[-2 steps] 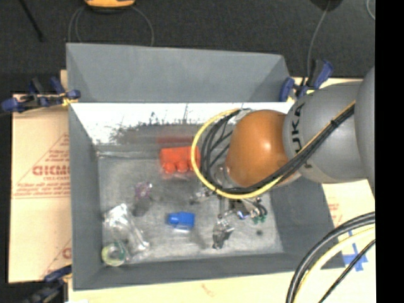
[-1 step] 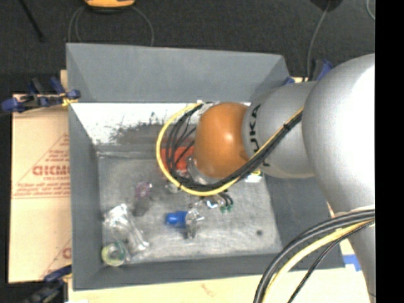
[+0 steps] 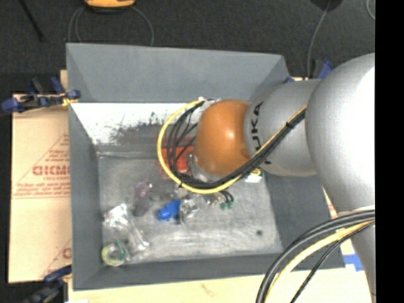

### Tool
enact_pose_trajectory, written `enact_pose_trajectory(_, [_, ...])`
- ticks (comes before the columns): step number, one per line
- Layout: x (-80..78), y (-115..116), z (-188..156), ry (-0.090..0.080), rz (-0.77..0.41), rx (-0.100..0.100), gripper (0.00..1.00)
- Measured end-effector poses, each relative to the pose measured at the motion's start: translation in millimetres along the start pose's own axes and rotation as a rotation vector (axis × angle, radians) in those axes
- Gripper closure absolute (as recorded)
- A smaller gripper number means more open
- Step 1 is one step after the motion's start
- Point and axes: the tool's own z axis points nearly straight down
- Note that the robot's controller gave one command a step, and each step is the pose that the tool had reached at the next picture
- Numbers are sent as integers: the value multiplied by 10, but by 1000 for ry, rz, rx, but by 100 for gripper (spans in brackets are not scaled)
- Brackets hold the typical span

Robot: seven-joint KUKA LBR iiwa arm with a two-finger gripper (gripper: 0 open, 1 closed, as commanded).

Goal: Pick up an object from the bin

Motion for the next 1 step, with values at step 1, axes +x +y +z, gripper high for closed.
enact_pose_trajectory(1, [96, -655, -1639, 10, -136, 2, 100])
